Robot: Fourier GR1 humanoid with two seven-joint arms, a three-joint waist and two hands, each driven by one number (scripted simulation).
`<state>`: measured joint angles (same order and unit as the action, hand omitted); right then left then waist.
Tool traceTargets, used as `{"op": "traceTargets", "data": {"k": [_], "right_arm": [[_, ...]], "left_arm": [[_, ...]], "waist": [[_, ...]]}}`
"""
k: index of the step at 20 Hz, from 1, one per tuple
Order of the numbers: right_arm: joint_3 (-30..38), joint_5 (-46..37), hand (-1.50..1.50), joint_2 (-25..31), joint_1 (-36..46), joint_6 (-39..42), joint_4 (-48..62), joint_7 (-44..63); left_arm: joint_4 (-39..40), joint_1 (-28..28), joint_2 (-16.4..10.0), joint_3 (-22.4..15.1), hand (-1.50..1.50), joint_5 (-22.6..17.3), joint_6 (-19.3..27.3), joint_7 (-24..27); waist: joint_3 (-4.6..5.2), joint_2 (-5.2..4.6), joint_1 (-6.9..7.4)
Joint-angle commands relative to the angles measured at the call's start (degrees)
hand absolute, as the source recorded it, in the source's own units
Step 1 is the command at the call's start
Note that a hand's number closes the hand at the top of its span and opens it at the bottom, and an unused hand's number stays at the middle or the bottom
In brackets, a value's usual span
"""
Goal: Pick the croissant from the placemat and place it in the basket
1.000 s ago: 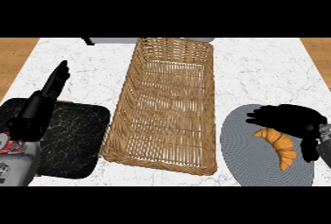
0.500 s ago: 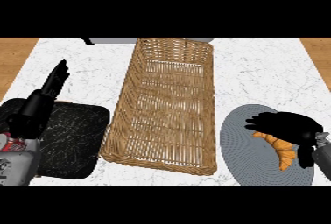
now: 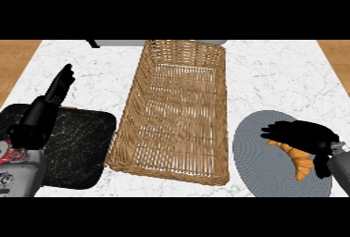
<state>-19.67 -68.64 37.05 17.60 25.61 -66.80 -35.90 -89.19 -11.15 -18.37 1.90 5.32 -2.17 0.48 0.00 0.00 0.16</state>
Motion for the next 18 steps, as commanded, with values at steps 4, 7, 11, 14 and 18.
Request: {"op": "traceTargets", "data": {"k": [4,7,11,14,18], "right_arm": [[2.2,-5.3,-1.5,-2.7,1.8,-8.3,13.1,-4.7],[3.5,-6.9,-1.5,-3.6,2.7,-5.2,11.0,-3.8],[4.9,-6.1,1.5,-4.6,0.8,-3.1,10.8,-4.3],[4.2,-8.2,1.5,-7.8,5.2,-9.0,19.9,-6.3],[3.5,-9.6,1.5,-8.1,4.4,-9.4,16.0,-6.0]], "left_arm": [[0.4,0.6,0.4,1.7,0.0,0.4,-2.3,1.0],[0.9,-0.1,0.4,3.8,0.0,-0.1,-3.2,1.1],[-2.7,0.8,2.1,2.3,0.0,1.3,-2.5,-1.4],[2.2,-0.9,1.5,3.7,0.0,1.6,-2.7,1.7],[-3.0,-0.8,0.0,4.0,0.0,0.2,-5.2,-2.9]], "waist": [[-0.01,-0.07,0.15],[0.0,-0.03,0.02],[0.0,0.03,-0.06],[-0.02,-0.16,0.29],[-0.02,-0.01,0.26]]}}
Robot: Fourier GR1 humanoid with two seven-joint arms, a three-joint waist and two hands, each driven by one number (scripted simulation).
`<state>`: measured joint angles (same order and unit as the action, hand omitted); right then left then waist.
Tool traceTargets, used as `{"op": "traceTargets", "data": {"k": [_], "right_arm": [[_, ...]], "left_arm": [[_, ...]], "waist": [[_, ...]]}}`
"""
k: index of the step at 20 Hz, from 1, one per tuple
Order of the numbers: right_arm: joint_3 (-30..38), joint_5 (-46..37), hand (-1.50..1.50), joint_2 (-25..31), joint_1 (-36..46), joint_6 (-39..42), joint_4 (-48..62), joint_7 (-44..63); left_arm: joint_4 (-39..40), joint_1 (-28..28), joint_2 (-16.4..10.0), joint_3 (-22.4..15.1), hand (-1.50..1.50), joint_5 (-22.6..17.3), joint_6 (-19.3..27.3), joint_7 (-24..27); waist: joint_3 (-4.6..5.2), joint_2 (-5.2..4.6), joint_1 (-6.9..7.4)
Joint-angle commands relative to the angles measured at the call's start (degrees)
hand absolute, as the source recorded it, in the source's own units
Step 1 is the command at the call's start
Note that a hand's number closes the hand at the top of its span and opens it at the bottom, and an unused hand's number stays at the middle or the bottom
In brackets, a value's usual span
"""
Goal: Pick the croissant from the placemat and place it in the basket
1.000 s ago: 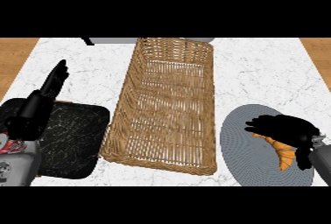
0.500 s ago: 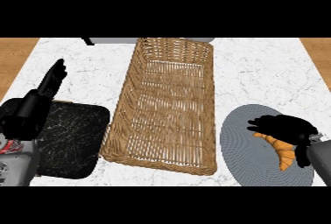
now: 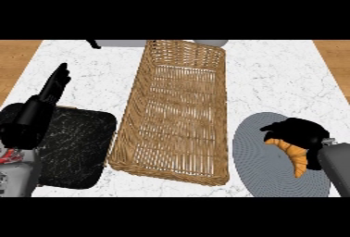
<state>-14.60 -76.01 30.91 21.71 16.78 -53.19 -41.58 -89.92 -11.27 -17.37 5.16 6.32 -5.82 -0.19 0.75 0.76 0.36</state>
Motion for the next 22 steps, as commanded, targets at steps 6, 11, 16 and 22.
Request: {"op": "traceTargets", "data": {"k": [6,11,16,22], "right_arm": [[0.8,-2.4,1.5,-4.0,1.1,-9.9,6.9,-2.2],[12.2,2.6,1.5,-4.2,0.3,-10.1,5.2,12.1],[24.1,6.9,1.5,-5.9,4.3,-12.1,3.9,31.0],[33.6,18.9,1.5,-9.9,8.2,-18.0,-4.2,29.5]], "left_arm": [[-4.2,1.6,1.9,-1.7,0.0,2.1,0.8,-2.3],[0.7,-0.4,1.0,0.6,0.0,1.4,0.8,0.5],[1.3,0.3,2.1,-0.1,0.0,1.6,1.1,0.7],[2.5,1.1,-0.7,2.3,0.0,0.1,-1.3,2.8]], "waist": [[-0.8,-0.83,0.35],[-0.81,-0.76,-0.62],[-0.71,-0.56,-1.36],[-0.72,-0.4,-1.17]]}}
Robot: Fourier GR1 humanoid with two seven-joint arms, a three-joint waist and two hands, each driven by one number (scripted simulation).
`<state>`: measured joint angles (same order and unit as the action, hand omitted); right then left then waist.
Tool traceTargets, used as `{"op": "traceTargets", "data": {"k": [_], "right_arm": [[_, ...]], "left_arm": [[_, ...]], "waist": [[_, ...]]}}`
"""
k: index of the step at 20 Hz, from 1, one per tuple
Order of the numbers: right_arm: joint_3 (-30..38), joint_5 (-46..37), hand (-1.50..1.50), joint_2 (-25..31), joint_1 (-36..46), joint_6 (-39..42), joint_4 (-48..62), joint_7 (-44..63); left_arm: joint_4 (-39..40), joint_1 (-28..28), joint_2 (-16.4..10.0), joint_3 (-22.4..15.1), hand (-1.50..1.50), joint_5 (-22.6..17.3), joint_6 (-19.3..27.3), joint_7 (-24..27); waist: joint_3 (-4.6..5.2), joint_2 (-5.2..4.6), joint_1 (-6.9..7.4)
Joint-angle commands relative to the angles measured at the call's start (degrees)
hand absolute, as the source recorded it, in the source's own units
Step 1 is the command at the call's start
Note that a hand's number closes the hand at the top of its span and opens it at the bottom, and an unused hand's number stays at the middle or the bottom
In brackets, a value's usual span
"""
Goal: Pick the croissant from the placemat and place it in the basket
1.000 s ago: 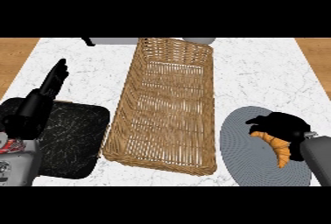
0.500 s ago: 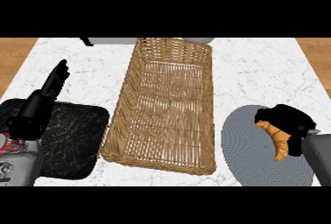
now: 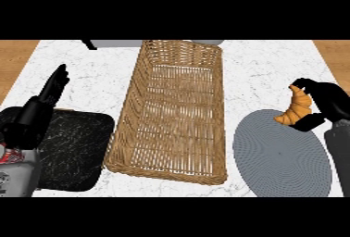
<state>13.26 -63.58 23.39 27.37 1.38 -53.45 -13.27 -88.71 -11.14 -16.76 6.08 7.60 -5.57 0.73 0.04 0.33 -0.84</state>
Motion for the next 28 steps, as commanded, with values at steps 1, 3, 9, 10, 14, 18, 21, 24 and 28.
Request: {"op": "traceTargets", "data": {"k": [1,3,9,10,14,18,21,24,28], "right_arm": [[7.4,10.4,1.5,-3.3,4.1,-1.1,-6.9,-0.6],[10.1,16.9,1.5,-5.3,7.6,2.5,-9.4,-1.6],[10.2,25.4,1.5,-6.9,12.1,13.8,-25.6,6.1],[9.2,26.0,1.5,-6.4,12.0,17.6,-30.3,9.7],[7.3,31.1,1.5,-9.4,16.3,25.2,-38.9,20.9],[5.3,33.9,1.5,-11.6,26.8,29.2,-39.3,34.5],[-0.2,32.8,1.5,-16.9,27.9,29.4,-43.7,42.9],[1.3,34.8,1.5,-15.8,36.9,29.5,-36.8,47.5],[-5.6,31.4,1.5,-22.7,34.5,25.7,-38.0,52.4]], "left_arm": [[1.3,0.1,0.5,0.1,0.0,0.6,0.8,0.5],[0.1,-0.3,0.3,0.4,0.0,0.2,0.7,-0.2],[0.1,0.6,0.5,0.2,0.0,0.0,0.0,-0.2],[-2.6,2.7,0.1,-0.4,0.0,0.6,-0.2,-0.6],[1.3,-1.7,-1.7,1.9,0.0,-1.0,-1.9,-1.3],[-0.7,-2.1,0.3,0.1,0.0,-0.3,-1.1,-2.0],[-1.2,0.8,1.0,-0.2,0.0,0.8,-0.1,-0.6],[-3.2,0.3,2.7,-1.8,0.0,1.1,0.1,-2.8],[-1.5,1.0,1.7,-0.9,0.0,1.3,-0.8,0.2]], "waist": [[-0.02,0.4,-1.07],[-0.04,0.68,-0.77],[0.04,0.44,-0.49],[0.05,0.71,-0.49],[0.04,0.28,-0.29],[0.03,0.07,0.58],[0.02,0.07,0.82],[0.0,-0.15,1.23],[0.0,-0.25,1.22]]}}
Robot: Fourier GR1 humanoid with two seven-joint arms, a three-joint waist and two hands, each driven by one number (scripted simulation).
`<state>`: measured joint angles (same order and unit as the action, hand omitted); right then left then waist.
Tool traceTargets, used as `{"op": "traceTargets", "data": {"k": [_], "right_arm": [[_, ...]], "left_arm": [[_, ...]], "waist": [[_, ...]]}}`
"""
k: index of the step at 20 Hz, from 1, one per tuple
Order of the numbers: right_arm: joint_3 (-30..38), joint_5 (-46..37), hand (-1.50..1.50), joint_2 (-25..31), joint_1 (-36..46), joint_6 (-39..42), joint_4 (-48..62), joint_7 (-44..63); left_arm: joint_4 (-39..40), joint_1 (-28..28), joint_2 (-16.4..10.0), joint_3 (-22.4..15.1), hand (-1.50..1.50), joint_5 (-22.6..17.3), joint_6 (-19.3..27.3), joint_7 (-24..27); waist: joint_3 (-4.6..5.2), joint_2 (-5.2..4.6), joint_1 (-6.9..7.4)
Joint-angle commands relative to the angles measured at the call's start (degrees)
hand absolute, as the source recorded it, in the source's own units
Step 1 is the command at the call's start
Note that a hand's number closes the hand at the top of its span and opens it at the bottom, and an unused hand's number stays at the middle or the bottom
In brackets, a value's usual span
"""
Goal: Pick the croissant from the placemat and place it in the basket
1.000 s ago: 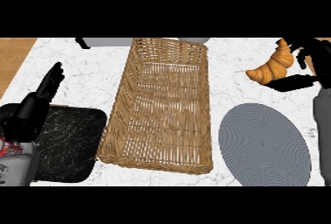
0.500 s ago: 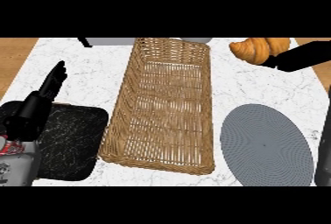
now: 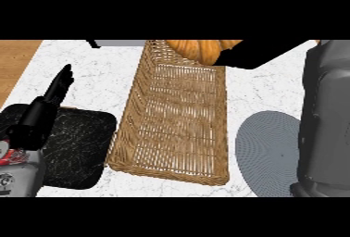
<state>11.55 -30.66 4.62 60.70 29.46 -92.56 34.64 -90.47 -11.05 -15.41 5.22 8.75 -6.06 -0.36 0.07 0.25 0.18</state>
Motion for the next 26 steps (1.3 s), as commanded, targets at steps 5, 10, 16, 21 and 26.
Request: {"op": "traceTargets", "data": {"k": [5,10,16,21,26], "right_arm": [[-7.8,-0.6,1.5,-4.5,5.8,-3.2,8.7,9.1],[-9.9,1.9,1.5,-4.6,4.2,-2.3,11.8,11.5],[-16.1,-3.8,1.5,-1.1,4.7,5.0,12.9,15.2],[-19.9,-7.0,1.5,1.7,3.6,6.3,15.3,9.4],[-16.9,-4.5,-1.5,-2.3,7.2,5.7,23.0,8.4]], "left_arm": [[1.2,-2.2,1.1,-0.1,0.0,0.4,0.4,-0.9],[-0.7,0.5,0.8,-0.1,0.0,0.9,-0.2,0.0],[-1.0,0.6,-0.5,1.6,0.0,-0.7,-1.6,-0.1],[1.6,-0.8,1.1,0.8,0.0,1.0,0.0,1.7],[0.0,-1.8,0.6,1.4,0.0,0.4,-0.8,-0.2]], "waist": [[-0.02,-0.28,0.29],[-0.04,-0.2,0.25],[-0.05,0.03,0.01],[-0.05,-0.23,-0.06],[-0.04,-0.32,0.42]]}}
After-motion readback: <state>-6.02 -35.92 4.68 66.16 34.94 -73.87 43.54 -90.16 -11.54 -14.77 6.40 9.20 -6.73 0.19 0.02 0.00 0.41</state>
